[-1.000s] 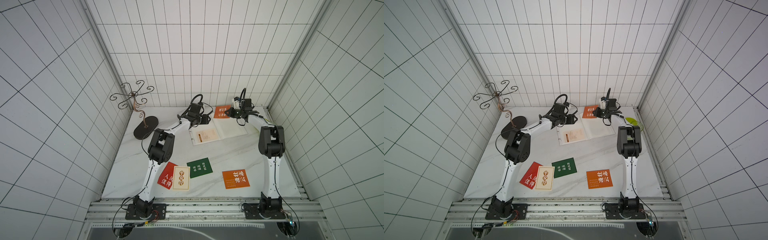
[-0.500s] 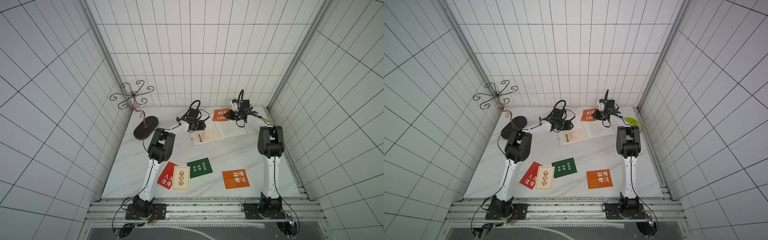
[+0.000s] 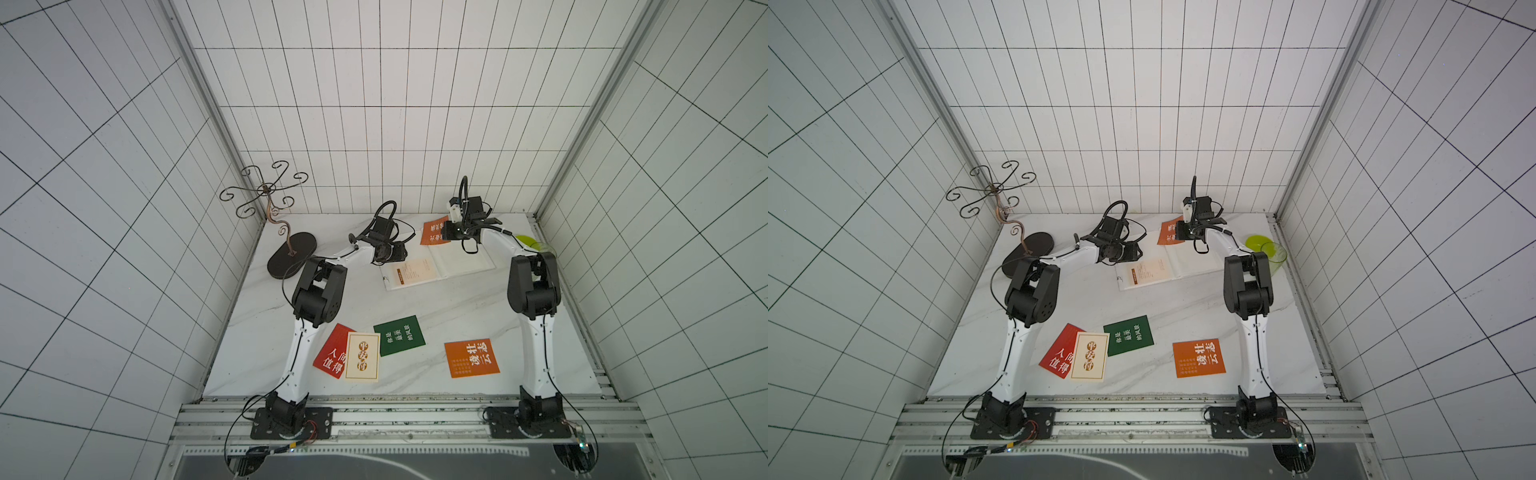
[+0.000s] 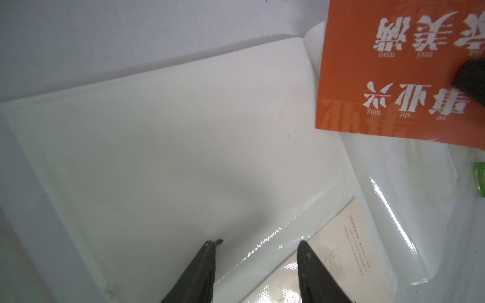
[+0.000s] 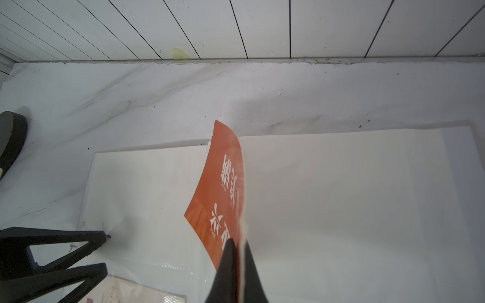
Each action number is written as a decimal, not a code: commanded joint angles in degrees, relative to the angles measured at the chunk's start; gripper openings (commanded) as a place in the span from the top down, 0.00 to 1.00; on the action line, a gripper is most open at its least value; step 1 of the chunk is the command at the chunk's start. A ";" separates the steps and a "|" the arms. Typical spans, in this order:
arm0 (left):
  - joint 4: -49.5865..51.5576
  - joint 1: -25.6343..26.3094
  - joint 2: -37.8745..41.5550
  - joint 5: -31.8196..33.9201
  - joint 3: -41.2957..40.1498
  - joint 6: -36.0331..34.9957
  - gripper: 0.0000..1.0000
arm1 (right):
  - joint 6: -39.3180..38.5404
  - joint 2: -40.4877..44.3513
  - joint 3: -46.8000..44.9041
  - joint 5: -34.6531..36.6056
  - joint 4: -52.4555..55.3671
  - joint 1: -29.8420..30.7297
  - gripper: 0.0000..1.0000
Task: Place the photos into the photo albums
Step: Insert the photo into the photo album.
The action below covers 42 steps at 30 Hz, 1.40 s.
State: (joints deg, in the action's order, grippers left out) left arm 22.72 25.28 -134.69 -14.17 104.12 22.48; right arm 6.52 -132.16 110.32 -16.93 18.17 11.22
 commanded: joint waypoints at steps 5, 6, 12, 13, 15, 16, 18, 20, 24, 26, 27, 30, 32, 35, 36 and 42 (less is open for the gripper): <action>4.91 -0.50 -0.31 0.55 -4.00 0.99 0.49 | -2.11 4.32 5.19 5.01 2.14 0.64 1.00; 4.83 -0.49 -0.22 0.47 -4.18 0.94 0.49 | -2.13 4.47 5.04 5.14 2.09 0.76 1.00; 4.61 -0.49 0.04 0.14 -4.35 0.94 0.49 | -1.95 3.78 4.64 4.17 2.56 1.12 1.00; 4.56 -0.50 0.12 -0.10 -4.36 0.98 0.49 | -1.95 3.59 4.59 3.86 2.70 1.15 1.00; 4.34 -0.49 0.22 -0.32 -4.45 1.14 0.49 | -2.04 3.33 4.55 3.88 2.84 1.41 1.00; 4.28 -0.54 0.31 -0.35 -4.45 1.24 0.49 | -2.12 3.14 4.63 3.83 3.05 1.53 1.00; 4.26 -0.51 0.40 -0.57 -4.44 1.33 0.49 | -2.20 2.79 4.81 3.75 3.41 1.70 1.00; 4.26 -0.58 0.55 -0.61 -4.43 1.34 0.49 | -2.22 2.52 4.81 3.88 3.57 1.64 1.00; 4.18 -0.59 0.75 -0.81 -4.36 1.48 0.49 | -2.57 2.13 5.20 3.93 4.21 1.67 1.00; 4.09 -0.58 0.84 -0.97 -4.26 1.64 0.49 | -2.74 2.13 5.17 3.92 4.33 1.63 1.00; 4.09 -0.60 0.92 -1.09 -4.26 1.69 0.49 | -2.70 2.00 5.17 3.84 4.48 1.64 1.00; 4.00 -0.60 0.99 -1.13 -4.19 1.72 0.49 | -2.70 1.83 5.21 3.20 4.54 1.62 1.00; 4.00 -0.59 1.01 -1.07 -4.20 1.77 0.49 | -2.48 1.67 5.25 2.79 4.65 1.65 1.00; 4.00 -0.67 1.09 -1.04 -4.26 1.78 0.49 | -2.39 1.41 5.64 2.56 5.07 1.61 1.00; 4.00 -0.67 1.10 -1.12 -4.27 1.77 0.49 | -2.39 1.23 5.90 2.43 5.28 1.61 1.00; 4.00 -0.82 1.19 -1.26 -4.10 1.96 0.49 | -1.65 0.04 6.94 0.48 6.55 0.84 1.00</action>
State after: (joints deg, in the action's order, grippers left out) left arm 21.28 24.84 -133.64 -15.55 102.08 23.59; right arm 5.32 -130.21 111.33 -14.76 22.13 12.38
